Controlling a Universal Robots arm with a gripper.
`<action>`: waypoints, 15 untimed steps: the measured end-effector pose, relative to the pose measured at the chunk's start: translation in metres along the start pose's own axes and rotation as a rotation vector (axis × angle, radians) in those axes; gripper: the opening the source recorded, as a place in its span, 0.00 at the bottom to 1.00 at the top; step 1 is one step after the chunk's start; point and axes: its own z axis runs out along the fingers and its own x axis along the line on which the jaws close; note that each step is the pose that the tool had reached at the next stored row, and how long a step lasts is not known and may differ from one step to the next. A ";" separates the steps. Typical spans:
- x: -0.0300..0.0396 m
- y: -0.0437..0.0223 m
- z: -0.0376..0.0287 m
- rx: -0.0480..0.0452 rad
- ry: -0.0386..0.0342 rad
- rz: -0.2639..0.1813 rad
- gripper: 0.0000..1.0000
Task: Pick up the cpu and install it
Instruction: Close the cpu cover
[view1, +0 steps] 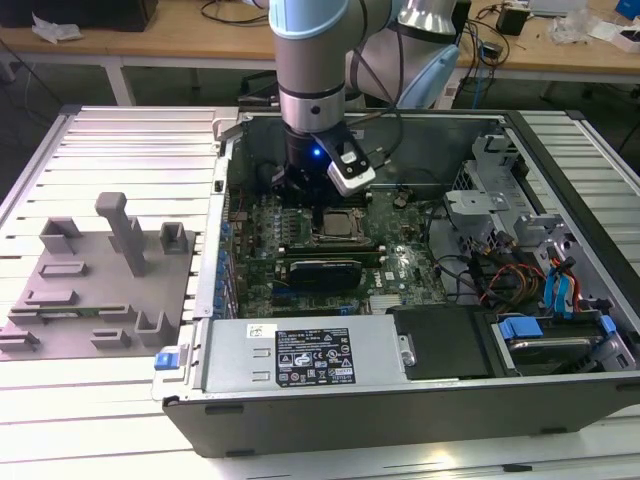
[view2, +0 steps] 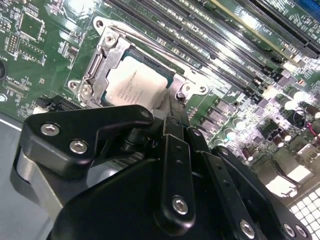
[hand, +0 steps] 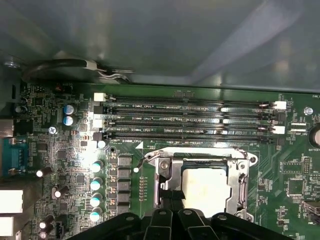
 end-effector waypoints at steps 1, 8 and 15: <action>0.0000 0.0016 0.0012 -0.0002 -0.0007 0.000 0.11; 0.0007 0.0031 0.0091 0.0000 -0.0006 0.000 0.11; 0.0010 0.0073 0.0126 0.0004 -0.0003 0.000 0.11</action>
